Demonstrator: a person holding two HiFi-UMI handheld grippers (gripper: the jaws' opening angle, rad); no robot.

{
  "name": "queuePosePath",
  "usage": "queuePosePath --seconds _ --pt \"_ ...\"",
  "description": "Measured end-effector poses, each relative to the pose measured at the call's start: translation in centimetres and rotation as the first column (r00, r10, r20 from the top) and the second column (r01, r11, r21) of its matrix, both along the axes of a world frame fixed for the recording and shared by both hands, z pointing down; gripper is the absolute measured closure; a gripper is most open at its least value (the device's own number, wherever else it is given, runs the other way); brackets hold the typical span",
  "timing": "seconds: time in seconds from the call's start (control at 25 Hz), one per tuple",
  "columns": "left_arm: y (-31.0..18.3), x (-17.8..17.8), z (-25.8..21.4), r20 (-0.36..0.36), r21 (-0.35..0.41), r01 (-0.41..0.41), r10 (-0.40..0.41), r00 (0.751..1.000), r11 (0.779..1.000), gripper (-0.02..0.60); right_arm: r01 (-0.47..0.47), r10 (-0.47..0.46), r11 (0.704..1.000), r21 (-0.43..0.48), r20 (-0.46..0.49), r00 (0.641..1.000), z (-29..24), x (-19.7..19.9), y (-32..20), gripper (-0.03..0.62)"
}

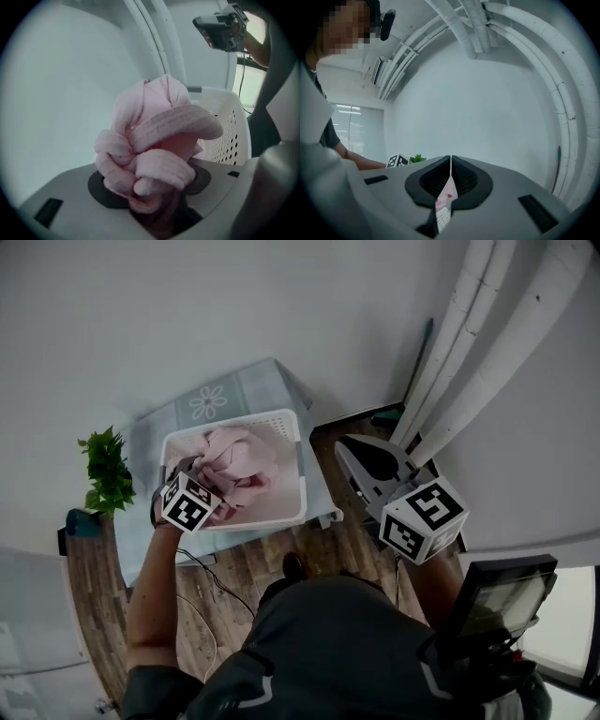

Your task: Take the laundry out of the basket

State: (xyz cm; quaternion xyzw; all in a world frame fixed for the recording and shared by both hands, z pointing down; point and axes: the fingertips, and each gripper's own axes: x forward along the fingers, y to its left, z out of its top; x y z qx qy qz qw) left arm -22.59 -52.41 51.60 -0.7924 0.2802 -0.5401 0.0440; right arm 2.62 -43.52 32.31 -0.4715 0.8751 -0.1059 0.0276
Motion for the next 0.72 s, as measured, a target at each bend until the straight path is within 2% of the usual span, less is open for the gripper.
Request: queuePosePath --seconds 0.16,0.32,0.56,0.72 --pt "0.6 -0.2 -4.5 -0.084 0.099 0.086 -0.078 0.993 0.991 0.302 0.042 -0.042 0.999 0.021 0.012 0.999 -0.8 -0.2 0.7 0.574" --pt "1.8 -0.8 -9.6 -0.227 0.204 0.205 -0.157 0.961 0.957 0.302 0.09 -0.091 0.995 0.044 0.025 0.996 -1.3 -0.5 1.5 0.574" --pt "5.0 -2.1 -16.3 -0.439 0.303 0.4 -0.246 0.864 0.865 0.302 0.163 -0.165 0.985 0.06 0.031 0.986 -1.8 -0.7 2.9 0.574" --pt "7.7 -3.2 -19.6 -0.55 0.326 0.499 -0.268 0.791 0.803 0.302 0.213 -0.215 0.975 0.067 0.03 0.976 -2.1 -1.2 4.0 0.574"
